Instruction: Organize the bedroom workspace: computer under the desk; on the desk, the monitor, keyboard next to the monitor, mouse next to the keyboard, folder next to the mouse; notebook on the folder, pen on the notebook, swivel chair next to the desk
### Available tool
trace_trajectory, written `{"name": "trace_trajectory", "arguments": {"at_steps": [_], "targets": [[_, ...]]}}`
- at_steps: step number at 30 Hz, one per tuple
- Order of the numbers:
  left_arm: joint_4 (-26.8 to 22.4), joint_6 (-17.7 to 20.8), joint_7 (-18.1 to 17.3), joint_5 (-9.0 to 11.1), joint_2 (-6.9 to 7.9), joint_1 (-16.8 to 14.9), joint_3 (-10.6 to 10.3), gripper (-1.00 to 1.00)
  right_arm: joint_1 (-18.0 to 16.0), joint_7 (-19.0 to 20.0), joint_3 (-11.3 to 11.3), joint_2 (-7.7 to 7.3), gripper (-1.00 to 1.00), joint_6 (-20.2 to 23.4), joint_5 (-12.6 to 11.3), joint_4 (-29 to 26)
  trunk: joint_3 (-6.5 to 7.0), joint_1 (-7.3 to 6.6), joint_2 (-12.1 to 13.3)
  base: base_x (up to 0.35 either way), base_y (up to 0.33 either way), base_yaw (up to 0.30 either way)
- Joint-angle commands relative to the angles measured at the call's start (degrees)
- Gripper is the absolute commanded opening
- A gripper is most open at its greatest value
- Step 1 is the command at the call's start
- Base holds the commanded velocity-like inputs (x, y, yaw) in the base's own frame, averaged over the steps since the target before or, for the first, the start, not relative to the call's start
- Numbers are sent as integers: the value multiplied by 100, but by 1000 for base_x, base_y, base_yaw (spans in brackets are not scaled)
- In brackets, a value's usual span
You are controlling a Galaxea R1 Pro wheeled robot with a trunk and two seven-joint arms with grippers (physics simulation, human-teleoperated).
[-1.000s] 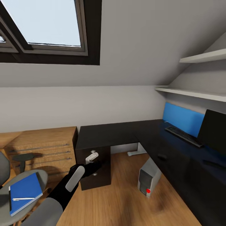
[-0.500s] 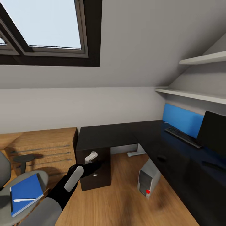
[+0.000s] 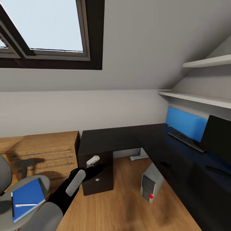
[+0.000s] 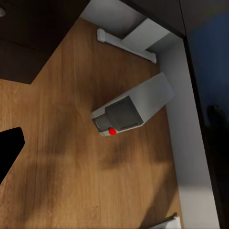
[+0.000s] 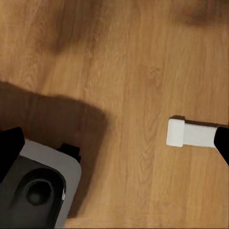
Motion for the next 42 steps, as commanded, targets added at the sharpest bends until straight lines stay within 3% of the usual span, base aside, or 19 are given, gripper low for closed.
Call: {"name": "trace_trajectory", "arguments": {"at_steps": [1,6,10,17,21,25,30,35,42], "targets": [[-8,6,56,60,1,-4,-9,100,256,41,25,-38,100,-64,-52,-427,10,-21,35,0,0,0],[-8,1,73,60,-2,-4,-10,100,1154,69,23,-332,100,34,-76,-1638,100,-131,235,0,0,0],[-8,-1,82,60,3,-1,-2,100,1598,66,25,-541,100,581,-114,-2333,171,-219,396,0,0,0],[-8,-5,97,60,13,4,16,100,1973,27,51,-626,100,940,-100,-2758,297,-373,677,0,0,0],[-8,-8,101,60,40,4,17,100,2047,28,60,-630,100,1044,-100,-2562,369,-460,837,0,0,0],[-8,-9,95,65,109,6,18,100,2079,35,74,-584,100,1022,-89,-1907,441,-548,998,0,0,0],[-8,-10,77,69,149,5,16,100,2087,34,83,-548,100,1007,-91,-1507,530,-658,1198,0,0,0],[-8,-6,102,70,144,5,17,100,2053,17,72,-348,100,985,-77,-994,620,-768,1399,0,0,0],[-8,-5,111,76,152,5,18,100,2032,19,61,-322,100,932,-92,-877,746,-922,1679,0,0,0]]}}
